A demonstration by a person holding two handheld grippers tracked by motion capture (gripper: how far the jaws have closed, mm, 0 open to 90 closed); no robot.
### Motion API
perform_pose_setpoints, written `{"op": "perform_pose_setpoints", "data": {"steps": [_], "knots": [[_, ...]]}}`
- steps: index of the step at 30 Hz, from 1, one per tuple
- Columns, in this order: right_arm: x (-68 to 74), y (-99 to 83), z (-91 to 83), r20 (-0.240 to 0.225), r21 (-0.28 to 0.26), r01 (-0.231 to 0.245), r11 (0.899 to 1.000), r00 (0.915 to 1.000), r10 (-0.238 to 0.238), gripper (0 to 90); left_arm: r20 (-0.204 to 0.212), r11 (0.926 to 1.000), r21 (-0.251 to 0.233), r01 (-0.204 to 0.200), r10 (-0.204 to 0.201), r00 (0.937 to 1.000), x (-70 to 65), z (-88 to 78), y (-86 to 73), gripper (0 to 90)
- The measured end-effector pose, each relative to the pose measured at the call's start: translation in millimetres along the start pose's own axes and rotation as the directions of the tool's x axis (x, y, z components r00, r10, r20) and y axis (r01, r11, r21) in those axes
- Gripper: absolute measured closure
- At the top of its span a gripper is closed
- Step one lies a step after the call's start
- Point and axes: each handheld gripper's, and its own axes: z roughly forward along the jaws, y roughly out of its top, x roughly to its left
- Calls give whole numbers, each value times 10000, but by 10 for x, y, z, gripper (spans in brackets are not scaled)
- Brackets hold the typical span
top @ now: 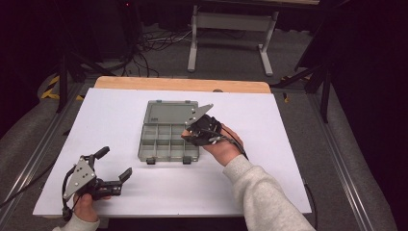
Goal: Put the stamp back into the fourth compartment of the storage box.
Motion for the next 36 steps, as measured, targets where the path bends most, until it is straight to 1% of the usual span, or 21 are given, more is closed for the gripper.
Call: {"op": "perform_pose_setpoints", "data": {"steps": [3, 8, 15, 19, 20, 22, 24, 28, 30, 36], "knots": [[-38, -4, 20, 82, 96, -161, 9998, 9998, 160, 659, -6, 10000, -6, 10, -10, 10000, 2, -1, 0, 10], [-108, -20, 48, 235, 111, -394, 9992, 9990, 391, 659, -14, 10000, -22, 15, -15, 10000, 3, -3, 0, 10], [-173, -43, 91, 379, 144, -497, 9987, 9981, 491, 659, -3, 10000, -13, 11, -11, 10000, 3, -2, 1, 10], [-194, -49, 105, 392, 109, -532, 9985, 9978, 527, 660, -3, 10000, -12, 7, -7, 10000, 3, -1, 1, 10], [-217, -59, 122, 376, 67, -607, 9981, 9975, 604, 659, -3, 10000, -12, 8, -8, 10000, 3, -1, 1, 10], [-226, -63, 127, 393, 97, -575, 9983, 9976, 571, 659, -5, 10000, -13, 8, -8, 10000, 3, -1, 1, 10], [-251, -75, 145, 392, 83, -682, 9976, 9969, 678, 659, 0, 10000, -11, 3, -3, 10000, 2, -1, 1, 10], [-287, -89, 168, 421, 60, -746, 9972, 9963, 743, 660, 4, 10000, -10, 10, -10, 10000, 5, -1, 0, 10], [-297, -95, 180, 484, 116, -736, 9972, 9962, 730, 659, 7, 10000, -9, 13, -13, 10000, 5, -1, 0, 10], [-314, -108, 215, 450, 205, -726, 9972, 9964, 716, 659, 31, 10000, -17, 12, -12, 10000, 4, 2, -1, 10]]}}
